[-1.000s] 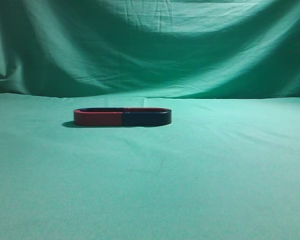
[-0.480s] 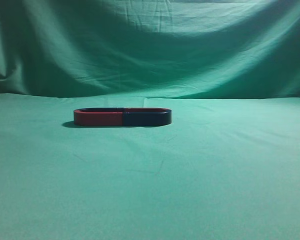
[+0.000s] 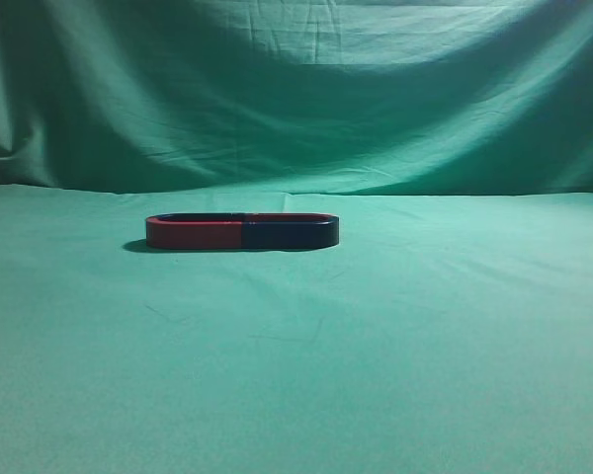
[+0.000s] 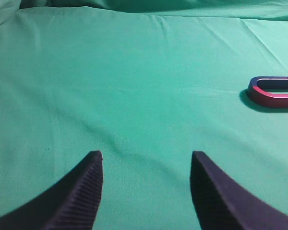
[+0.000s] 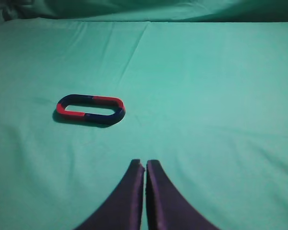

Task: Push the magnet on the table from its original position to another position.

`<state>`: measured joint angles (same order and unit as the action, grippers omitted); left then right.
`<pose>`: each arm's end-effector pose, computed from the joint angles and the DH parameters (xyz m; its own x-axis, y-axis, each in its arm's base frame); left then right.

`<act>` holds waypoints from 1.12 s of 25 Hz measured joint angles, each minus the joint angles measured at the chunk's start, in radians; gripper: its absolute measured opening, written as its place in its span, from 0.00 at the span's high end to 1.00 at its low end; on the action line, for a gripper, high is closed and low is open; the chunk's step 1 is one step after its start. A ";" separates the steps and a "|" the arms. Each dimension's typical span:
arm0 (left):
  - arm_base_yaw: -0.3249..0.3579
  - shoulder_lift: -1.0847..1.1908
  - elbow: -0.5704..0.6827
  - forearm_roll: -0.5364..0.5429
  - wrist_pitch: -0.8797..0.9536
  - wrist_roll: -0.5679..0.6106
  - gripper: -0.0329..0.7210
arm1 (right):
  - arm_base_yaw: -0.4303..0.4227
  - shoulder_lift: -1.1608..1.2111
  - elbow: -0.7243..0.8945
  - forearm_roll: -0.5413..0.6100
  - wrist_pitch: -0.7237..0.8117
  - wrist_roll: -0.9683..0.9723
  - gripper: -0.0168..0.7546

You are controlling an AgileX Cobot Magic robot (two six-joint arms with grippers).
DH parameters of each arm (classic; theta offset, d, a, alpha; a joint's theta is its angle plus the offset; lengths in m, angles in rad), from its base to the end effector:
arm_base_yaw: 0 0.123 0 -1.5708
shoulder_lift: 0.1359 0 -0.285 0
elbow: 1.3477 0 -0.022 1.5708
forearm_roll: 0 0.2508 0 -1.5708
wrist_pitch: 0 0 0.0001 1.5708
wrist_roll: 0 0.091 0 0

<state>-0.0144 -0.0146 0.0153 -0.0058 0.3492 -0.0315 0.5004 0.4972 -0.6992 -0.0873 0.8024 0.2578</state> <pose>0.0529 -0.0009 0.1773 -0.2601 -0.0332 -0.9650 0.0067 0.9993 -0.0362 0.0760 0.0351 0.3397 -0.5054 -0.0536 -0.8612 -0.3385 0.9304 0.1407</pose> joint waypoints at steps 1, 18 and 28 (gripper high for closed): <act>0.000 0.000 0.000 0.000 0.000 0.000 0.46 | 0.000 -0.003 0.001 -0.012 0.000 0.000 0.98; 0.000 0.000 0.000 0.000 0.000 0.000 0.46 | -0.193 -0.319 0.454 -0.105 -0.320 -0.002 0.98; 0.000 0.000 0.000 0.000 0.000 0.000 0.46 | -0.387 -0.506 0.720 -0.092 -0.374 -0.002 0.98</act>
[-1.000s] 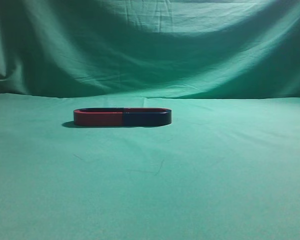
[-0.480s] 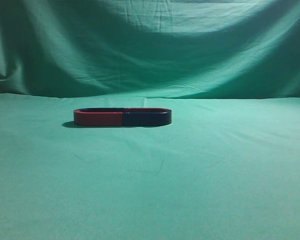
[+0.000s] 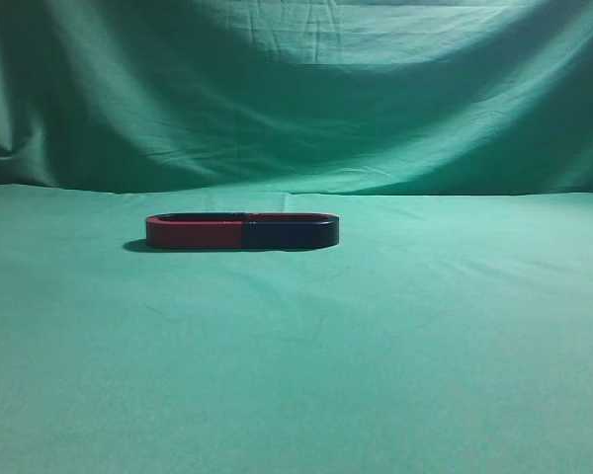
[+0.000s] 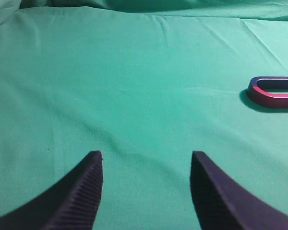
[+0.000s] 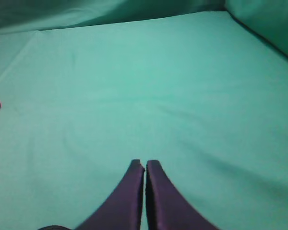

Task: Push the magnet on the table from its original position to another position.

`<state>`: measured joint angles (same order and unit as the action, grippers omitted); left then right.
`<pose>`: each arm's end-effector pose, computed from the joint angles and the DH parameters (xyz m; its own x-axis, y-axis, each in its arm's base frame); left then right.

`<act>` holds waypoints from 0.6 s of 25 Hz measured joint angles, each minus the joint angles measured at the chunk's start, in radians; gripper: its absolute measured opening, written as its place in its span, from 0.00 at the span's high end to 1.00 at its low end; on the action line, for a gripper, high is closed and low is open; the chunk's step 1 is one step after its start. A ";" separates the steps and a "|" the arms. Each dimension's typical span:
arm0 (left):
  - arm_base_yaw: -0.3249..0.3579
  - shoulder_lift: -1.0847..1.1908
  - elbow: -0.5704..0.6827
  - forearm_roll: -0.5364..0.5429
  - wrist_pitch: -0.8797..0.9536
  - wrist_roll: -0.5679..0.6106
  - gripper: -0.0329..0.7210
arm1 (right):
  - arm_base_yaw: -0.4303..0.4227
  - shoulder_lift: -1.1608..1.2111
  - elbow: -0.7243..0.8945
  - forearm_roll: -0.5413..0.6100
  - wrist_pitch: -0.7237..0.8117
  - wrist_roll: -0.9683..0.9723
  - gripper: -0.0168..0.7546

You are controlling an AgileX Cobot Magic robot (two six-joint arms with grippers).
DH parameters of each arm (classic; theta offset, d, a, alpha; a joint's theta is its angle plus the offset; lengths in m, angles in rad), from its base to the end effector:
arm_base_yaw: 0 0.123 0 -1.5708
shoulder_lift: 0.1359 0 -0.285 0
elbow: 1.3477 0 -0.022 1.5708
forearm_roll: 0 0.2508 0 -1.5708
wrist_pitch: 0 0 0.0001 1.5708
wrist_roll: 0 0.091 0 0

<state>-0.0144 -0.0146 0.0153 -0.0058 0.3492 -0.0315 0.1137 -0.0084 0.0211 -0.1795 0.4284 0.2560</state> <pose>0.0529 -0.0009 0.1773 -0.2601 -0.0332 -0.9650 0.0067 0.9993 -0.0362 0.0515 -0.0009 0.1688 -0.3412 0.0537 -0.9384 -0.0124 0.9980 0.0616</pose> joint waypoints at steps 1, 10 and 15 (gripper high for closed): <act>0.000 0.000 0.000 0.000 0.000 0.000 0.46 | -0.008 0.000 0.000 0.002 -0.006 0.000 0.98; 0.000 0.000 0.000 0.000 0.000 0.000 0.46 | -0.013 -0.002 0.001 0.001 -0.024 -0.023 0.98; 0.000 0.000 0.000 0.000 0.000 0.000 0.46 | -0.013 -0.004 0.001 0.001 -0.028 -0.025 0.98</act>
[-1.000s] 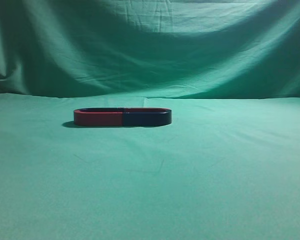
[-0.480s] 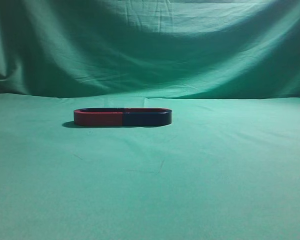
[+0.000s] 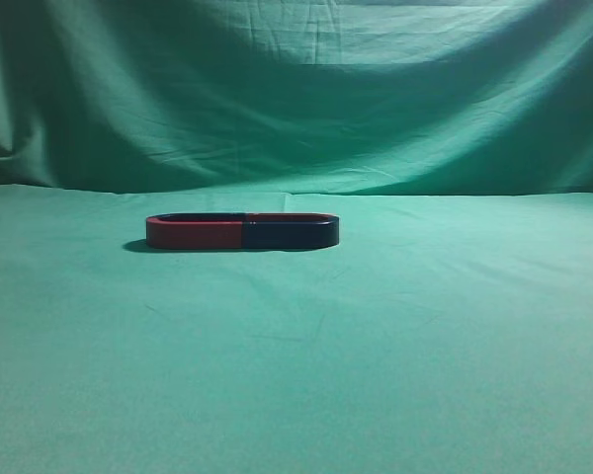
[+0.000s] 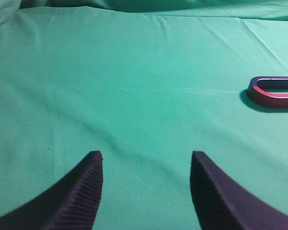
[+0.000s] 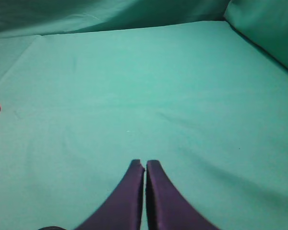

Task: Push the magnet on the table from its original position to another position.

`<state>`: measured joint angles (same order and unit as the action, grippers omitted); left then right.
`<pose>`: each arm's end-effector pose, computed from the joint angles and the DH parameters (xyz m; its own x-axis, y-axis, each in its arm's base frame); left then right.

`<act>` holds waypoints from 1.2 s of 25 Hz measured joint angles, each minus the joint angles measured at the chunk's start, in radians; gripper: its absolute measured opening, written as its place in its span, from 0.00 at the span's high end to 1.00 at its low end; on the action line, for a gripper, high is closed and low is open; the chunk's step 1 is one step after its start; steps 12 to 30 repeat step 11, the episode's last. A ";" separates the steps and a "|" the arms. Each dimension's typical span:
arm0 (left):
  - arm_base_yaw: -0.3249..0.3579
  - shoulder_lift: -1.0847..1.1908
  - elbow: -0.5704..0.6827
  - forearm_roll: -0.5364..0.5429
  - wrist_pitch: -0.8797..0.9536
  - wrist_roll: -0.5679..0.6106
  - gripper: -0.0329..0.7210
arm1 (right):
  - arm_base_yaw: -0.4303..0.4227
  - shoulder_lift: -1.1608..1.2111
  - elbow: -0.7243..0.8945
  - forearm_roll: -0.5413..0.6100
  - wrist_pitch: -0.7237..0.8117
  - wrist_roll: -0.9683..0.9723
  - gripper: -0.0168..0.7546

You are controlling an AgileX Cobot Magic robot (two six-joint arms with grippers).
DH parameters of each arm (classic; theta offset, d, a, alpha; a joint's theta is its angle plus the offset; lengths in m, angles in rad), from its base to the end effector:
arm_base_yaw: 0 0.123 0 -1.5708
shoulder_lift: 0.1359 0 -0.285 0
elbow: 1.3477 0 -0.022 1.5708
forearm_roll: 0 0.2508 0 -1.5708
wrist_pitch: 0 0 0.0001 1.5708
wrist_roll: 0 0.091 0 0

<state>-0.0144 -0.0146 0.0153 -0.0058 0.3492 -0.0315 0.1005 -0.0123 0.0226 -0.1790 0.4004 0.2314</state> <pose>0.0529 -0.0009 0.1773 -0.2601 -0.0332 -0.9650 0.0067 0.9993 -0.0362 0.0521 -0.0011 0.1709 -0.3125 0.0349 -0.9493 -0.0138 0.9991 0.0413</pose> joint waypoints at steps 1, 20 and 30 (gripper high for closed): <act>0.000 0.000 0.000 0.000 0.000 0.000 0.46 | 0.000 0.000 0.000 0.000 0.000 0.001 0.98; 0.000 0.000 0.000 0.000 0.000 0.000 0.46 | 0.000 0.000 0.000 -0.002 0.000 -0.007 0.98; 0.000 0.000 0.000 0.000 0.000 0.000 0.46 | 0.000 0.000 0.000 -0.002 0.000 -0.007 0.98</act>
